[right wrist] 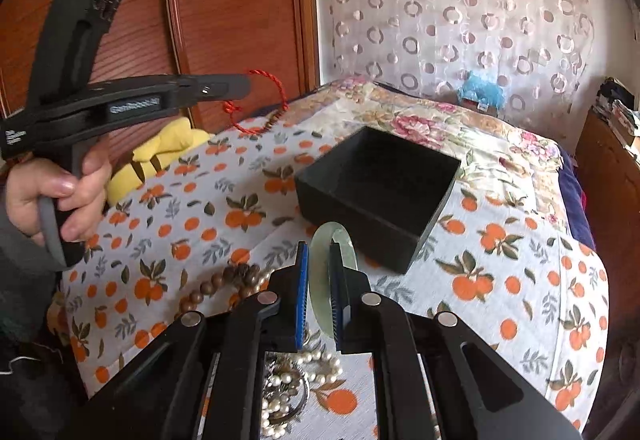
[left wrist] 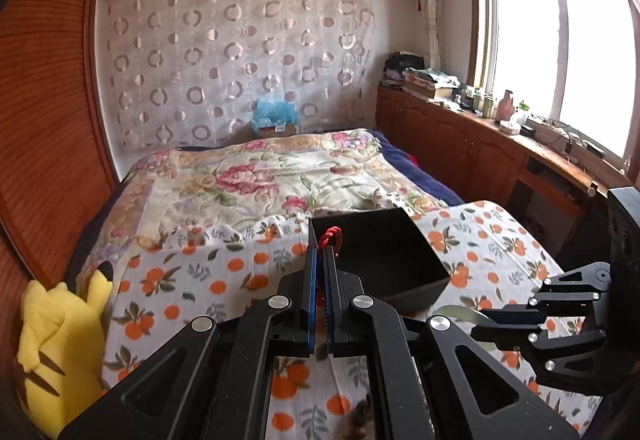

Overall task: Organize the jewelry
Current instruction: 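Carry the jade bangle with the right gripper into the black box and release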

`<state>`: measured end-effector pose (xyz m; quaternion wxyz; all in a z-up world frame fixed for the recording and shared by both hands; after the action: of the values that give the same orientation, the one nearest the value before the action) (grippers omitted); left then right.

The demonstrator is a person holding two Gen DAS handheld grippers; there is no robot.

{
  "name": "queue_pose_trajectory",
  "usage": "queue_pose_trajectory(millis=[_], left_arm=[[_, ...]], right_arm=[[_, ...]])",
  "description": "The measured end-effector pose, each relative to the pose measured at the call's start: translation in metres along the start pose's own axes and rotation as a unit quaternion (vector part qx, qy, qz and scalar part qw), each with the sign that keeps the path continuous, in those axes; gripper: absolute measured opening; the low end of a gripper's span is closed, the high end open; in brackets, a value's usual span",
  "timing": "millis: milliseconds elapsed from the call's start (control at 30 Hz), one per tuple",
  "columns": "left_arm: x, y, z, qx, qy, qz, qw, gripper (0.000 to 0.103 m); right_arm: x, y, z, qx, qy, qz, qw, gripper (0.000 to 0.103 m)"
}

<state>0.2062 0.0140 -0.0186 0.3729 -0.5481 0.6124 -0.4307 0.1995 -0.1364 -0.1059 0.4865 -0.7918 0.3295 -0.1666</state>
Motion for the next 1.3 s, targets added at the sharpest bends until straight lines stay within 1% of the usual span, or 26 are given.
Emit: queue_pose_trajectory(millis=[100, 267, 500, 700, 733, 800, 833, 867, 1000, 1067, 1133, 1300], left_arm=[[0.002, -0.004, 0.01, -0.003, 0.003, -0.001, 1.0, 0.002], [0.008, -0.009, 0.032, -0.014, 0.018, -0.005, 0.9997, 0.002], [0.02, -0.01, 0.071, -0.039, 0.039, -0.009, 0.9984, 0.002], [0.03, -0.008, 0.094, -0.057, 0.058, -0.011, 0.9966, 0.003], [0.032, -0.006, 0.098, -0.061, 0.061, -0.009, 0.9962, 0.004], [0.031, -0.004, 0.103, -0.067, 0.062, -0.014, 0.9957, 0.012], [0.029, -0.002, 0.104, -0.068, 0.062, -0.017, 0.9956, 0.021], [0.027, -0.001, 0.104, -0.068, 0.061, -0.021, 0.9956, 0.026], [0.015, 0.003, 0.097, -0.063, 0.05, -0.025, 0.9964, 0.028], [0.005, 0.008, 0.092, -0.064, 0.043, -0.037, 0.9963, 0.034], [-0.004, 0.014, 0.087, -0.066, 0.034, -0.041, 0.9964, 0.035], [-0.016, 0.024, 0.08, -0.073, 0.012, -0.028, 0.9969, 0.035]], right_arm=[[0.006, -0.008, 0.0, 0.007, -0.001, 0.001, 1.0, 0.011], [0.02, -0.025, 0.002, 0.018, -0.002, 0.01, 1.0, 0.011], [0.042, -0.046, 0.015, 0.022, -0.003, 0.017, 1.0, 0.011], [0.058, -0.058, 0.026, 0.02, -0.006, 0.024, 0.999, 0.011], [0.059, -0.059, 0.028, 0.021, -0.007, 0.024, 0.999, 0.011], [0.064, -0.063, 0.033, 0.022, -0.009, 0.029, 0.999, 0.011], [0.066, -0.064, 0.036, 0.023, -0.009, 0.03, 0.999, 0.011], [0.067, -0.064, 0.038, 0.023, -0.009, 0.031, 0.999, 0.011], [0.069, -0.066, 0.056, 0.018, -0.004, 0.021, 1.0, 0.011], [0.069, -0.065, 0.064, 0.014, 0.0, 0.014, 1.0, 0.011], [0.069, -0.062, 0.076, 0.006, 0.002, 0.008, 1.0, 0.011], [0.067, -0.053, 0.101, -0.015, 0.018, -0.02, 1.0, 0.011]])
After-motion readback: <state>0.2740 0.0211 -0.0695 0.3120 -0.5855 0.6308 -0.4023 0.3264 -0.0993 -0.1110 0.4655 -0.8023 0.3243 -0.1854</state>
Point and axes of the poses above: each gripper's, at about its wrist camera, not at the fingertips, and z roughly the way its jaws point, x to its right, y to its underside, the point moved 8 cm from there along z, roughly the way its jaws point, and after that the axes turned 11 degrees about x, right-handed, at the moved point
